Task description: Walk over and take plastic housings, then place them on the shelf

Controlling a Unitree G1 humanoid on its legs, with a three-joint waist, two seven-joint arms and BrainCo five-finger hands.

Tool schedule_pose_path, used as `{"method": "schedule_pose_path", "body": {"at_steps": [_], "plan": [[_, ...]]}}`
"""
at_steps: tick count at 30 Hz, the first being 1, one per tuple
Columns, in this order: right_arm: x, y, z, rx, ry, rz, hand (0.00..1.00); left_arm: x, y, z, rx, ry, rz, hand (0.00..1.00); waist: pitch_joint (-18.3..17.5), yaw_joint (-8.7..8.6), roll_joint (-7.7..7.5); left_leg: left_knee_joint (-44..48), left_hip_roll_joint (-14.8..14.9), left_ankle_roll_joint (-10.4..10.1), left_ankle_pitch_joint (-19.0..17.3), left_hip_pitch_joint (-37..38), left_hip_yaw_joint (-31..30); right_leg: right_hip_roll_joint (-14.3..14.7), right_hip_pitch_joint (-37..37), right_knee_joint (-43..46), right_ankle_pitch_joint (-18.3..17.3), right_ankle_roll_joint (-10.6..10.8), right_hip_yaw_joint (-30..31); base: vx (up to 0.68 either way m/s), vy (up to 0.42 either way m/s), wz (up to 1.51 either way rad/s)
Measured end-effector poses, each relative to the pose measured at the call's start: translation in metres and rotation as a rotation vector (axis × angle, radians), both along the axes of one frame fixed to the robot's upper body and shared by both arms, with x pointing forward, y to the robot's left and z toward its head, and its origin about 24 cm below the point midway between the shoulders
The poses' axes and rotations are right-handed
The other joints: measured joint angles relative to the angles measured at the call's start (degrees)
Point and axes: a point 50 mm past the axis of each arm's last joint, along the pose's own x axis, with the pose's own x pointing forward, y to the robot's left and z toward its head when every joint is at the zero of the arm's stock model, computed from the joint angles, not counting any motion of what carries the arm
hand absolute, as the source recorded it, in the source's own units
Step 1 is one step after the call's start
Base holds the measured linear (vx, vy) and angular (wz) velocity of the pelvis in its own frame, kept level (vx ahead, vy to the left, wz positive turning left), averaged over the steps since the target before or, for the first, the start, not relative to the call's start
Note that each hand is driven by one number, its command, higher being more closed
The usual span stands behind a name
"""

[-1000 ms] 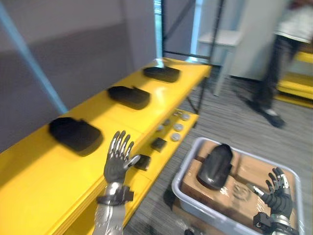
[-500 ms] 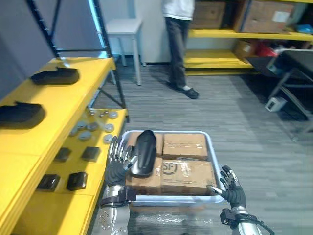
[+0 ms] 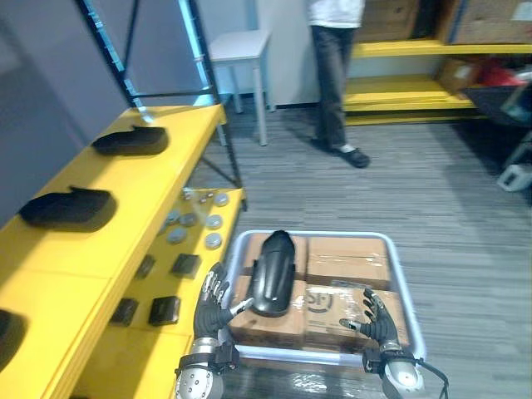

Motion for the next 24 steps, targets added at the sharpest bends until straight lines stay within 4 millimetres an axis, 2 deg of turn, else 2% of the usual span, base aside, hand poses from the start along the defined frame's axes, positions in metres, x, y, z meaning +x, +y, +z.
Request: {"method": "schedule_pose_path", "body": {"at_steps": [2,5,7,11,13,17,19,21,24], "plan": [[0.029,0.004,0.023,-0.019,-0.072,-0.019,0.00,0.000,0.003,0.001,0.014,0.000,0.009,0.00,1.65,1.77,0.00,0.35,-0.45,0.27,0.21,-1.31,-1.32,-0.19,0.08,-0.88,0.60,-0.04,-1.30,0.01,0.055,0.40],[0.062,0.006,0.055,-0.044,-0.152,-0.052,0.00,0.001,0.002,-0.001,0.004,0.007,0.014,0.00,3.89,2.64,0.05,0.76,-0.58,0.28,0.82,-3.52,-3.17,-0.06,-0.50,-1.29,1.08,-0.40,-3.28,-0.02,0.019,0.35],[0.088,0.003,0.084,-0.084,-0.187,-0.101,0.00,0.005,-0.001,-0.011,-0.010,0.048,0.003,0.00,6.47,3.75,0.12,0.75,-0.57,0.30,1.58,-5.28,-4.12,0.05,-1.89,-1.14,1.38,-0.60,-3.66,-0.05,0.012,0.19],[0.110,-0.018,0.118,-0.158,-0.213,-0.196,0.00,0.010,-0.008,-0.030,-0.049,0.129,-0.044,0.00,11.01,5.28,0.76,1.06,-0.86,0.54,2.16,-6.81,-4.54,-0.56,-3.73,0.63,1.38,-0.62,-4.16,-0.04,0.032,0.08],[0.121,-0.030,0.139,-0.198,-0.214,-0.241,0.00,0.006,-0.017,-0.055,-0.051,0.237,-0.104,0.00,12.00,5.35,1.37,1.71,-1.30,0.89,2.41,-9.08,-4.65,-1.32,-6.19,2.13,1.37,-0.62,-4.43,-0.03,0.065,0.07],[0.131,-0.046,0.161,-0.298,-0.163,-0.281,0.00,-0.011,-0.032,-0.098,-0.067,0.437,-0.232,0.00,13.51,6.81,2.34,2.57,-1.49,0.90,2.41,-10.33,-4.59,-1.87,-7.64,3.49,1.31,-0.62,-4.34,0.00,0.012,0.01],[0.132,-0.047,0.164,-0.315,-0.149,-0.281,0.00,-0.018,-0.033,-0.110,-0.087,0.496,-0.232,0.00,13.61,7.24,2.52,2.85,-1.44,0.91,2.40,-10.90,-4.52,-2.07,-8.57,4.50,0.91,-0.72,-4.15,-0.01,0.004,-0.02],[0.134,-0.047,0.167,-0.321,-0.126,-0.277,0.00,-0.013,-0.031,-0.112,-0.098,0.507,-0.230,0.00,13.93,7.73,3.04,3.29,-1.30,1.12,2.54,-12.08,-4.62,-2.23,-10.19,6.01,0.45,-0.90,-3.97,-0.02,-0.002,0.00],[0.134,-0.042,0.156,-0.346,-0.044,-0.211,0.00,-0.013,-0.024,-0.117,-0.133,0.518,-0.196,0.00,14.10,7.96,3.07,3.91,-1.37,1.17,2.53,-12.28,-4.50,-2.99,-11.42,8.97,-0.99,-0.88,-3.33,-0.01,-0.002,-0.01]]}}
